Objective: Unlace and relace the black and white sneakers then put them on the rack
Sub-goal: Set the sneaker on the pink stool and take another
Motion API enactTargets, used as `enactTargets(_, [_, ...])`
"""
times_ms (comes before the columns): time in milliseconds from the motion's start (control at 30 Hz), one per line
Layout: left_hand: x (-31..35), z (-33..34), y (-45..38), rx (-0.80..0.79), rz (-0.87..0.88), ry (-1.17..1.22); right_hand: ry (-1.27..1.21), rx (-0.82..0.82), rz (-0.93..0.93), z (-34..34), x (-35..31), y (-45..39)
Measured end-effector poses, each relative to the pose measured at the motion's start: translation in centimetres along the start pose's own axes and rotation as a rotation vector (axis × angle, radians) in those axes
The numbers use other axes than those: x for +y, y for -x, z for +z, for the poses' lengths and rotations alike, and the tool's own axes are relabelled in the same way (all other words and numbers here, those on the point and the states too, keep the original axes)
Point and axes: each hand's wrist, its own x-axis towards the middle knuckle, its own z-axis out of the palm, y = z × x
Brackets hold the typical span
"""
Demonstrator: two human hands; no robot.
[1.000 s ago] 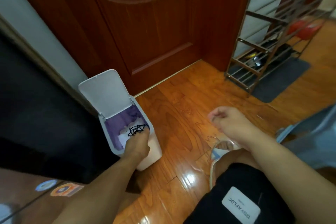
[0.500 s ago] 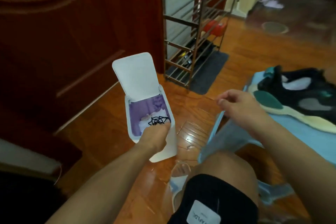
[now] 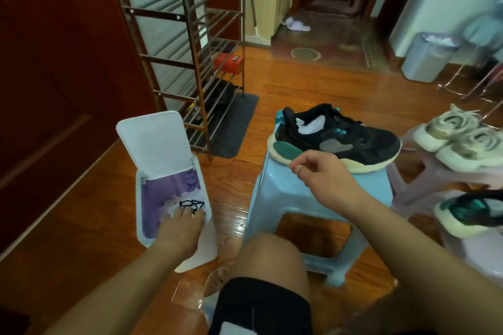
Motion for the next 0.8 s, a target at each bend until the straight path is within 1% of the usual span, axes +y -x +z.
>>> enactTargets(33, [0.6,-2.1,0.1,0.044,-0.015,0.022,-0.005,0.007,0.001,-0.6,0.2,0.0])
enactTargets(67, [1.3,-4.7,0.1,0.131,-0.009,0.118,-0.01,0.014,-0.001,-1.2,0.4,0.0])
enactTargets(133, [2.9,-10.9,-0.3,0.375,0.045,0.395,-0.025,0.038,-0.013,-2.4,0.7,-0.3])
enactTargets(167, [3.8,-14.1,-0.6,0.501,0.095,0.501,-0.04,0.053,-0.016,-2.9,0.9,-0.4])
enactTargets(200, [4.4,-17.1,-1.1,0.589,0.165,0.563,-0.054,0.065,-0.016,-3.4,1.2,-0.3])
enactTargets(233, [4.9,-19.8,-1.8,0.622,0.25,0.587,-0.061,0.072,-0.014,-3.9,1.6,-0.2])
enactTargets(267, [5.4,-22.0,-2.4,0.586,0.341,0.573,-0.06,0.073,-0.006,-4.3,2.1,0.1])
enactTargets(333, [6.0,-24.9,-4.0,0.409,0.47,0.437,-0.058,0.064,0.017,-5.4,3.0,0.8])
enactTargets(400, [6.4,-26.3,-5.4,0.266,0.508,0.322,-0.07,0.068,0.041,-6.4,3.8,1.4])
enactTargets(467, [6.9,-27.1,-5.7,0.235,0.512,0.257,-0.086,0.093,0.067,-7.4,4.5,1.9])
enactTargets(600, [9.0,-27.0,-3.0,0.347,0.538,0.113,-0.105,0.16,0.074,-8.6,5.6,3.0])
enactTargets(667, [11.2,-26.7,-0.2,0.47,0.552,0.078,-0.04,0.243,-0.017,-9.1,5.7,4.4])
enactTargets(733, [13.9,-26.8,2.9,0.586,0.578,0.125,0.038,0.289,-0.122,-9.8,5.6,6.1])
enactTargets(800, [17.2,-27.8,5.5,0.639,0.619,0.216,0.148,0.333,-0.148,-10.8,5.9,7.8])
